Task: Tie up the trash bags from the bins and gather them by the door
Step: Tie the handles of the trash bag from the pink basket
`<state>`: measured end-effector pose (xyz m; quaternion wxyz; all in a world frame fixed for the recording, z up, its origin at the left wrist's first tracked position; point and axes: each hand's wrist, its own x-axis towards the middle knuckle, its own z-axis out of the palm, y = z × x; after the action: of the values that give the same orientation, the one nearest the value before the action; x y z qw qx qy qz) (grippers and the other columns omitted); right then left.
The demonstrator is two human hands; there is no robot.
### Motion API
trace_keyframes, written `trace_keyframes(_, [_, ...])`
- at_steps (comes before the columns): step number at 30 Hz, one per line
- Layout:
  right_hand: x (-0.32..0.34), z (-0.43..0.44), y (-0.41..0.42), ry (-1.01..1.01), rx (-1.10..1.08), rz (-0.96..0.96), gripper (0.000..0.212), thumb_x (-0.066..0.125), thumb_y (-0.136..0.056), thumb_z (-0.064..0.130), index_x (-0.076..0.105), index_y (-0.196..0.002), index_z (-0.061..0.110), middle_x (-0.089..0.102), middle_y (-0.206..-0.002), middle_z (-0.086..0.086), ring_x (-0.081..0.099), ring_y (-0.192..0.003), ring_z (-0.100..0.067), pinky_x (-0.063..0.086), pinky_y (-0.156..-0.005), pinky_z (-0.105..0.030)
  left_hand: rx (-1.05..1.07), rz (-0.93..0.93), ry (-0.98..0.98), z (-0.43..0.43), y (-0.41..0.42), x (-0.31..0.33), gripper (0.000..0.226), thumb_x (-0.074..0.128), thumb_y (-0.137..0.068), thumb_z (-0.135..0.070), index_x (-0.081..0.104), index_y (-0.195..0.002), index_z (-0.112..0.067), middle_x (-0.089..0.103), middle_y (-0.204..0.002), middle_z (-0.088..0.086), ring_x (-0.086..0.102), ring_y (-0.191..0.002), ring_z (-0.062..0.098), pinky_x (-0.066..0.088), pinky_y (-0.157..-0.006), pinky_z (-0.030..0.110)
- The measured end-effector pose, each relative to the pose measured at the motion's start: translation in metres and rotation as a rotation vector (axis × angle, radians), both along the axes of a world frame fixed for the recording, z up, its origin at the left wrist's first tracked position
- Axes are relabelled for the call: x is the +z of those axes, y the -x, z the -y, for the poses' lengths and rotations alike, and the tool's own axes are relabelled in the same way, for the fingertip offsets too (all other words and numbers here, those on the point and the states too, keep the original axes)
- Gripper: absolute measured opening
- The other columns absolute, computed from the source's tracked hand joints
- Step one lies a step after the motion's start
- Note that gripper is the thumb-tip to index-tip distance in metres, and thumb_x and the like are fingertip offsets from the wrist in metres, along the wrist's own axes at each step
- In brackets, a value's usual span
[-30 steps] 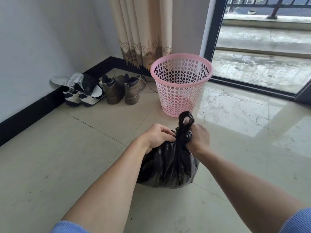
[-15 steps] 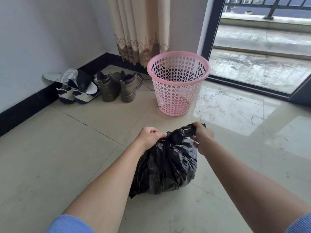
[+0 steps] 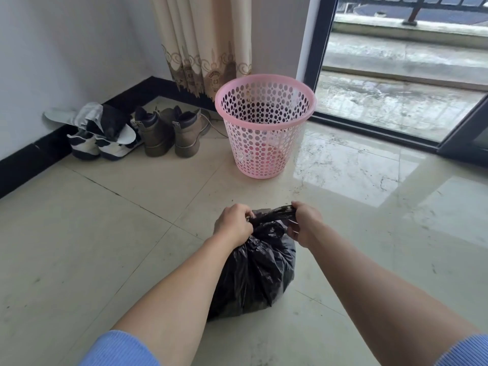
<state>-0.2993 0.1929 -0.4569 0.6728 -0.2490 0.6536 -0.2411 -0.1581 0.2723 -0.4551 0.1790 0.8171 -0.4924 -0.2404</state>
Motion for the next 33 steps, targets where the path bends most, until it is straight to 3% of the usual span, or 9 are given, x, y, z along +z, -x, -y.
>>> trace_keyframes(3, [0.003,0.004,0.004,-0.015,-0.125,0.147,0.02,0.048,-0.1,0.022,0.054,-0.083,0.014,0.061,-0.079,-0.005,0.059,-0.062,-0.02,0.045,-0.053,-0.027,0.166,-0.36,0.16,0.006,-0.01,0.019,0.012,0.076,-0.075,-0.007,0.069,-0.08,-0.015,0.067,-0.08,0.002,0.061,-0.074,0.018,0.048,-0.072,0.025])
trace_keyframes(6, [0.012,0.014,0.0,-0.066,-0.227,0.43,0.028,0.04,-0.103,0.029,0.059,-0.093,0.01,0.07,-0.085,-0.011,0.067,-0.076,-0.026,0.054,-0.086,-0.037,0.264,-1.026,0.179,0.005,-0.017,0.042,0.011,0.07,-0.078,0.004,0.068,-0.085,-0.005,0.067,-0.074,0.009,0.064,-0.065,0.019,0.057,-0.068,0.027])
trace_keyframes(8, [0.021,0.018,-0.004,-0.08,-0.285,0.56,0.035,0.035,-0.104,0.029,0.058,-0.091,0.006,0.068,-0.077,-0.011,0.067,-0.081,-0.027,0.049,-0.098,-0.042,0.283,-1.213,0.156,0.001,-0.021,0.048,0.009,0.064,-0.084,0.002,0.067,-0.093,0.001,0.07,-0.074,0.011,0.068,-0.06,0.017,0.059,-0.061,0.027])
trace_keyframes(12, [0.041,0.014,-0.015,-0.067,-0.323,0.671,0.033,0.037,-0.105,0.026,0.036,-0.073,0.015,0.032,-0.044,0.003,0.034,-0.037,-0.012,0.044,-0.059,-0.028,0.355,-1.206,0.184,-0.003,-0.025,0.052,0.009,0.064,-0.081,0.009,0.068,-0.083,0.001,0.071,-0.065,0.008,0.066,-0.055,0.017,0.055,-0.052,0.022])
trace_keyframes(17, [0.046,0.012,-0.023,0.003,-0.262,0.454,0.027,0.036,-0.104,0.019,0.042,-0.078,0.016,0.024,-0.04,0.004,0.018,-0.032,-0.01,0.024,-0.035,-0.021,0.488,-1.105,0.193,0.0,-0.031,0.05,0.015,0.066,-0.076,0.014,0.067,-0.073,-0.001,0.067,-0.055,0.005,0.06,-0.054,0.016,0.051,-0.05,0.019])
trace_keyframes(25, [0.022,0.002,-0.012,0.075,-0.124,0.059,0.017,0.042,-0.101,0.018,0.048,-0.086,0.011,0.032,-0.055,-0.002,0.025,-0.039,-0.012,0.024,-0.034,-0.022,0.605,-0.697,0.148,-0.019,-0.048,0.01,0.015,0.08,-0.067,0.004,0.072,-0.067,-0.009,0.073,-0.08,0.011,0.065,-0.078,0.023,0.053,-0.072,0.029])
trace_keyframes(28, [0.014,0.009,-0.005,0.297,0.255,-0.329,0.026,0.055,-0.093,0.029,0.056,-0.102,0.005,0.059,-0.075,-0.012,0.05,-0.057,-0.022,0.041,-0.054,-0.034,0.479,-0.695,0.12,-0.018,-0.037,0.011,0.013,0.079,-0.069,0.0,0.072,-0.068,-0.01,0.071,-0.079,0.008,0.063,-0.073,0.019,0.051,-0.07,0.028])
trace_keyframes(31, [0.02,0.006,-0.005,0.654,0.708,-0.893,0.049,0.054,-0.092,0.04,0.049,-0.132,0.013,0.059,-0.124,-0.013,0.056,-0.111,-0.03,0.045,-0.095,-0.044,0.43,-0.772,0.11,-0.013,-0.034,0.014,0.012,0.076,-0.073,0.002,0.07,-0.071,-0.008,0.068,-0.073,0.006,0.06,-0.066,0.016,0.051,-0.067,0.026])
trace_keyframes(33, [0.032,-0.001,-0.017,0.846,0.908,-1.073,0.039,0.046,-0.096,0.048,0.063,-0.111,0.016,0.062,-0.11,-0.009,0.055,-0.11,-0.028,0.036,-0.106,-0.049,0.444,-0.811,0.116,-0.009,-0.038,0.014,0.011,0.074,-0.075,0.003,0.07,-0.074,-0.007,0.068,-0.073,0.007,0.061,-0.065,0.017,0.052,-0.063,0.025])
